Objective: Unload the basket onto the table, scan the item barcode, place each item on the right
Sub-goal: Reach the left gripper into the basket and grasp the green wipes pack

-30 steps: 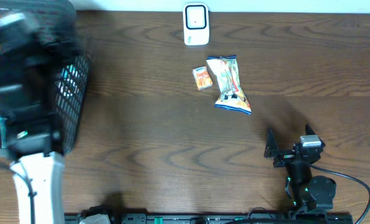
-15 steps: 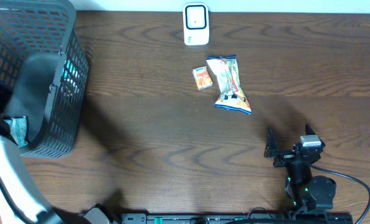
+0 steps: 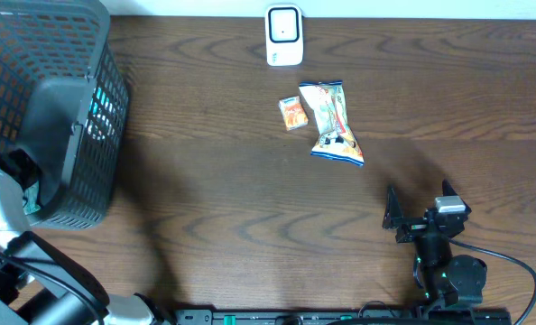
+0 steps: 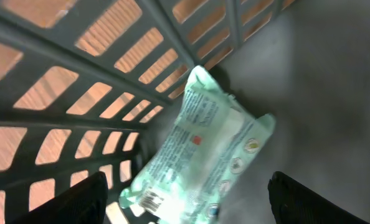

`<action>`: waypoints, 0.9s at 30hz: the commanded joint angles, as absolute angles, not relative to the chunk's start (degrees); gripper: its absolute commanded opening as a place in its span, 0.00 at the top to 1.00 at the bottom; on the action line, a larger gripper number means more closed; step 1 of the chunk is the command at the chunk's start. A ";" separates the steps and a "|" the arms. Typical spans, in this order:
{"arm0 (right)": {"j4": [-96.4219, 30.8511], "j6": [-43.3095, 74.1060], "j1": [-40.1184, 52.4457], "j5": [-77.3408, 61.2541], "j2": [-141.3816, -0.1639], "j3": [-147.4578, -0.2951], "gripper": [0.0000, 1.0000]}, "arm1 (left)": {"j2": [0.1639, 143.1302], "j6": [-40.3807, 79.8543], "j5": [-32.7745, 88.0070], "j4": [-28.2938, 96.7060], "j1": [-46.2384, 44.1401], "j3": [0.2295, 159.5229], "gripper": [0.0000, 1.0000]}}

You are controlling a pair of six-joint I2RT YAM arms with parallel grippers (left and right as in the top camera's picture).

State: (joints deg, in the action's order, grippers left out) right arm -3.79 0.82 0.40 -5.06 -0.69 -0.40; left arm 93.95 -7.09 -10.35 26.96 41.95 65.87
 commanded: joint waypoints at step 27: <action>-4.05 1.04 0.84 -4.64 -0.43 -0.36 0.01 | 104.33 -18.13 -8.40 21.15 41.65 62.74 0.60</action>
State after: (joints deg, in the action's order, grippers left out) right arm -3.79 0.82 0.40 -5.06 -0.69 -0.40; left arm 103.46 -18.55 -9.19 21.58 41.89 62.98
